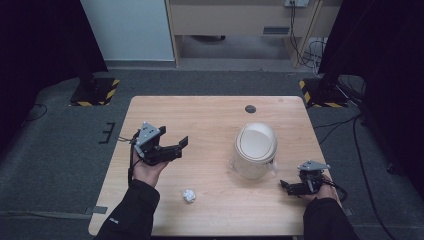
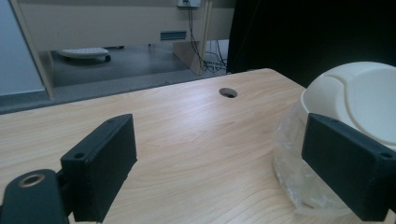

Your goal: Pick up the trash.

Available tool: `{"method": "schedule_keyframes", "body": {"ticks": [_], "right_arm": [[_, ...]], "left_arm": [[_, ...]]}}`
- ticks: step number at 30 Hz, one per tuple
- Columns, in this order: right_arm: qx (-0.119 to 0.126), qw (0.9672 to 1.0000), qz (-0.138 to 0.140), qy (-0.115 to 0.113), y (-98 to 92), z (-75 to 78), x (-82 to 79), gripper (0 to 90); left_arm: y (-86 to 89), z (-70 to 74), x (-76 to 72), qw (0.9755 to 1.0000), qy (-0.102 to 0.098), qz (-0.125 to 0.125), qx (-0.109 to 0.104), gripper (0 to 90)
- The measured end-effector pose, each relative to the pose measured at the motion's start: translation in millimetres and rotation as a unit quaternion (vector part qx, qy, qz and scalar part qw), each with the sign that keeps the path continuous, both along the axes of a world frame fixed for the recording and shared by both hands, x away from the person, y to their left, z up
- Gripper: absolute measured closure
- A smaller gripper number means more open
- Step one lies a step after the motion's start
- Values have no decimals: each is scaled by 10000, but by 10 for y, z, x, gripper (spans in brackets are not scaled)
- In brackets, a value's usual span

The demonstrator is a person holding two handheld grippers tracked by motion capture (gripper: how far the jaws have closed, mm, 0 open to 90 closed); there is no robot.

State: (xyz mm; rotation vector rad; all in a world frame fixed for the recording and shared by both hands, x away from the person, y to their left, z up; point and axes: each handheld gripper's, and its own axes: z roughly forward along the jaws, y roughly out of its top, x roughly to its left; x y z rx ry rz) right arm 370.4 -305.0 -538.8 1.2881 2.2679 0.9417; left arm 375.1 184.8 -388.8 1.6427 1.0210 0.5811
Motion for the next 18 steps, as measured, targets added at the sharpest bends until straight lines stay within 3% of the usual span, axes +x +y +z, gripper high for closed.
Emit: {"method": "schedule_keyframes", "body": {"ticks": [18], "right_arm": [[-7, 10000, 12, -13, 1, -1, 5, 4]], "left_arm": [[-626, 199, 127, 9993, -213, -302, 25, 96]]}}
